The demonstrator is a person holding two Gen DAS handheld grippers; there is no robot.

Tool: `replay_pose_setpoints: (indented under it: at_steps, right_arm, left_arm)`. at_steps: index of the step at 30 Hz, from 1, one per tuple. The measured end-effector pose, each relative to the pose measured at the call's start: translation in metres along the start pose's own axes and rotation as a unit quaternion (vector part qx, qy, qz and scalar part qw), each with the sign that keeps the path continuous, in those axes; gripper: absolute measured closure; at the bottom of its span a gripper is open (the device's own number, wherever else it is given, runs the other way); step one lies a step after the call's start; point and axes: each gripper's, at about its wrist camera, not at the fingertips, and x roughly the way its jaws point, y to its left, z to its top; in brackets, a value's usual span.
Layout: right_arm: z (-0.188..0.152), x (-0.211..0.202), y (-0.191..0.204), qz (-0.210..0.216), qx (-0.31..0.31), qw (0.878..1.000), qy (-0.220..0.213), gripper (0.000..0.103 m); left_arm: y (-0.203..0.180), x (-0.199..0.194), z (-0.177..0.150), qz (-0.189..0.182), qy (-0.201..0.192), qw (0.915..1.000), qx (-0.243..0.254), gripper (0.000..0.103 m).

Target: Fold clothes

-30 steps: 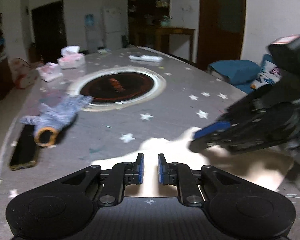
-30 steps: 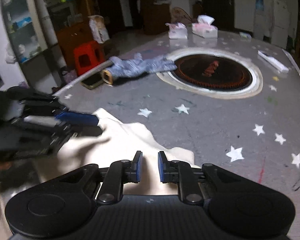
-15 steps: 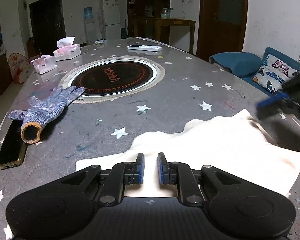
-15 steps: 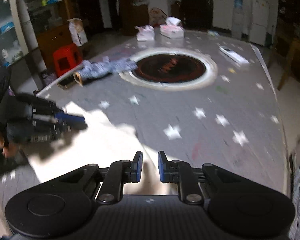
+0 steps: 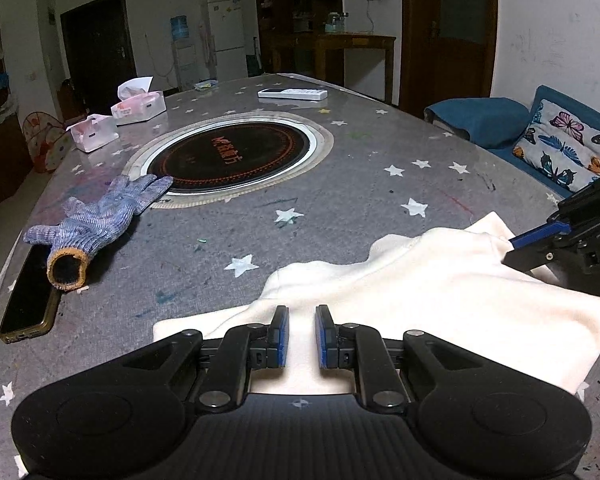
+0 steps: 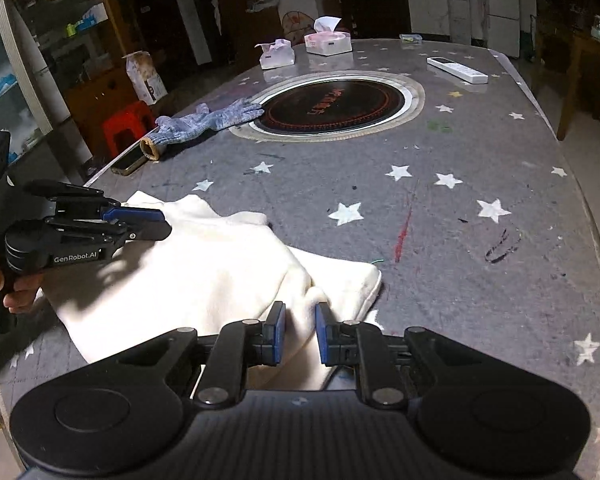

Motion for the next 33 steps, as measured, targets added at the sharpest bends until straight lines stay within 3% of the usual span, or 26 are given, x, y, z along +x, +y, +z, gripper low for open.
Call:
replay_pose_setpoints:
  at_steps: [5,9,14,20,25,29,33]
  right_arm:
    - [0.0,-0.003,0.007,-0.02,-0.023,0.999,-0.019,0.099]
    - [0.003,-0.019,0.028,-0.076,-0.108,0.99,-0.058,0.1]
    - [-0.005,0.003,0.022,-0.087,-0.113,0.99,-0.018,0.099]
    - [0.002,-0.024,0.024,-0.079,-0.101,0.991,-0.039,0.097]
    - [-0.005,-0.05,0.053,-0.011,-0.131,0.991,-0.039,0.097]
    - [-0.019,-0.043,0.063,0.008,-0.136,0.991,-0.017,0.097]
    - [-0.036,-0.029,0.052,0.005,-0.113,0.994,0.003,0.098]
  left_arm:
    - [-0.003,0.0,-0.002,0.006,-0.004,0.9999,0.011,0.087]
    - [-0.006,-0.001,-0.003,0.011,-0.008,0.9996,0.025,0.087]
    - [-0.009,-0.001,-0.006,0.016,-0.016,0.9991,0.036,0.086]
    - [-0.01,-0.004,-0.005,0.018,-0.017,0.9992,0.031,0.086]
    - [-0.025,-0.032,-0.007,-0.013,-0.04,0.9988,0.024,0.086]
    - [-0.042,-0.048,-0.022,-0.04,-0.038,0.9977,0.039,0.084]
    - [-0.037,-0.053,-0.039,-0.034,-0.028,0.9987,0.026,0.084]
